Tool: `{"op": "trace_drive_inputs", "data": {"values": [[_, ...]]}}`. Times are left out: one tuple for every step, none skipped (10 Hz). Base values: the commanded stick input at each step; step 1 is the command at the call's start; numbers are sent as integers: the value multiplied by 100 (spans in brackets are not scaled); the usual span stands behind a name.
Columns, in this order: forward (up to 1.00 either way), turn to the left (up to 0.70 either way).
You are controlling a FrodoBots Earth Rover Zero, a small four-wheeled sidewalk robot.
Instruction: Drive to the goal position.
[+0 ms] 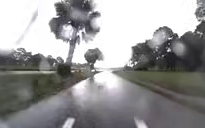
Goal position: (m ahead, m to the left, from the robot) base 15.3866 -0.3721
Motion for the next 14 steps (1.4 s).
{"op": "trace_drive_inputs", "data": {"values": [[100, 0], [100, 0], [100, 0], [100, 0], [100, 0], [100, 0], [100, 0], [100, 0], [100, 0], [100, 0], [100, 0], [100, 0], [100, 0], [100, 0]]}}
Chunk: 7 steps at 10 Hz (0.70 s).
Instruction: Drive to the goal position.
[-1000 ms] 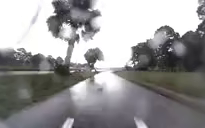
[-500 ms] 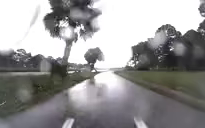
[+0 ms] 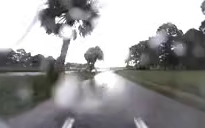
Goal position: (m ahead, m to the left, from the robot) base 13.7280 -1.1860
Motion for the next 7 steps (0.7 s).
{"op": "trace_drive_inputs", "data": {"values": [[100, 0], [100, 0], [100, 0], [100, 0], [100, 0], [100, 0], [100, 0]]}}
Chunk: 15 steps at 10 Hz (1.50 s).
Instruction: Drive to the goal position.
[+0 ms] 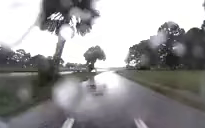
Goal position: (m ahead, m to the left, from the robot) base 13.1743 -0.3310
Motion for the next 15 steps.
{"op": "trace_drive_inputs", "data": {"values": [[100, 0], [100, 0], [100, 0], [100, 0], [100, 0], [100, 0], [100, 0], [100, 0], [100, 0], [100, 0], [100, 0], [100, 0], [100, 0], [100, 0], [100, 0]]}}
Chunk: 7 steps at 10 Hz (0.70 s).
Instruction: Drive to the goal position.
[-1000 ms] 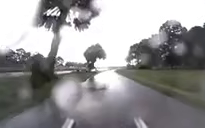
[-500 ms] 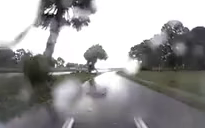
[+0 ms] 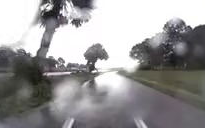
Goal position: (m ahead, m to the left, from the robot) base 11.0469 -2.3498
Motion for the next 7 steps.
{"op": "trace_drive_inputs", "data": {"values": [[100, -19], [100, -40], [100, -31], [100, -4], [100, 0], [100, -6], [100, -39]]}}
